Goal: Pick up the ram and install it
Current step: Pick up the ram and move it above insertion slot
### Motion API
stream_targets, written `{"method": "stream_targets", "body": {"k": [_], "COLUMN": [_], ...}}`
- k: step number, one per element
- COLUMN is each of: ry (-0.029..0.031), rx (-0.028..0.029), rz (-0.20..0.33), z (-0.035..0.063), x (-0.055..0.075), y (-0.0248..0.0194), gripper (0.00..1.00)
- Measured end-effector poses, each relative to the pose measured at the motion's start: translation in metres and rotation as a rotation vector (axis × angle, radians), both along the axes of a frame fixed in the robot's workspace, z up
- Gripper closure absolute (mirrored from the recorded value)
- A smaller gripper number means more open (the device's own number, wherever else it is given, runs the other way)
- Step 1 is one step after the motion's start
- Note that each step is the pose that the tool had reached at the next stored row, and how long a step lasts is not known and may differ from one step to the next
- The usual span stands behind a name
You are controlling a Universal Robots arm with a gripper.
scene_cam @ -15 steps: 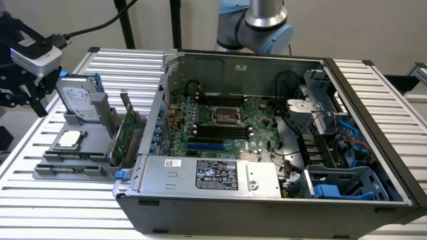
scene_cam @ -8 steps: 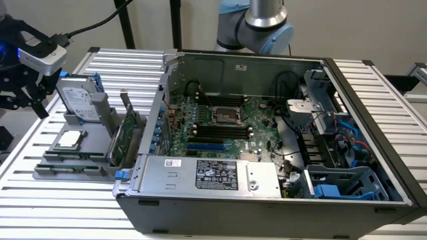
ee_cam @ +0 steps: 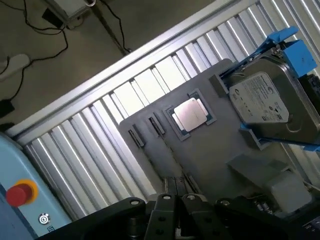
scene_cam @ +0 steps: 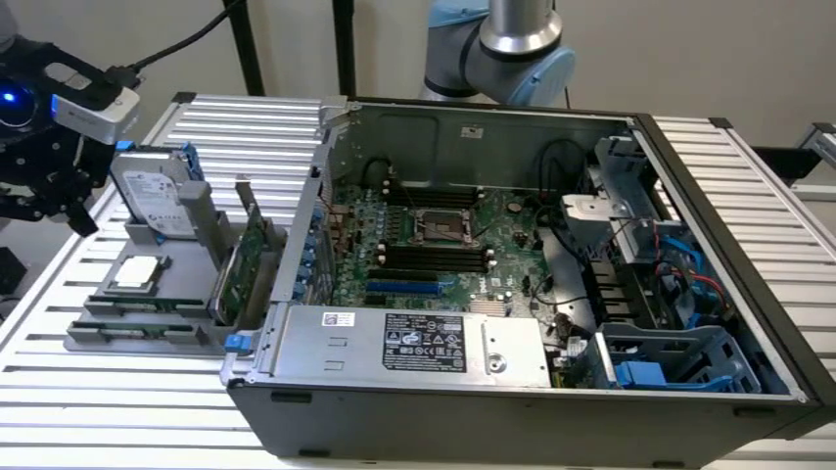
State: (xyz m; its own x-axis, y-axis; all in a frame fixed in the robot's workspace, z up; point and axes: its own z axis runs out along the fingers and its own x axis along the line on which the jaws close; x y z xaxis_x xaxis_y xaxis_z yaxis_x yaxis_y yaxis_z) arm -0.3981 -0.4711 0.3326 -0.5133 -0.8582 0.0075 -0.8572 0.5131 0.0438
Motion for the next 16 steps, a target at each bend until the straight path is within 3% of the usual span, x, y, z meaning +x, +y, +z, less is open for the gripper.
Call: {"method": "stream_targets", "body": {"k": [16], "ry": [-0.0025], "rx": [0.0000], "rz": [0.291], "z": [-0.0115], "x": [0.000], "y": [0.0000], "gripper": [1.00]}}
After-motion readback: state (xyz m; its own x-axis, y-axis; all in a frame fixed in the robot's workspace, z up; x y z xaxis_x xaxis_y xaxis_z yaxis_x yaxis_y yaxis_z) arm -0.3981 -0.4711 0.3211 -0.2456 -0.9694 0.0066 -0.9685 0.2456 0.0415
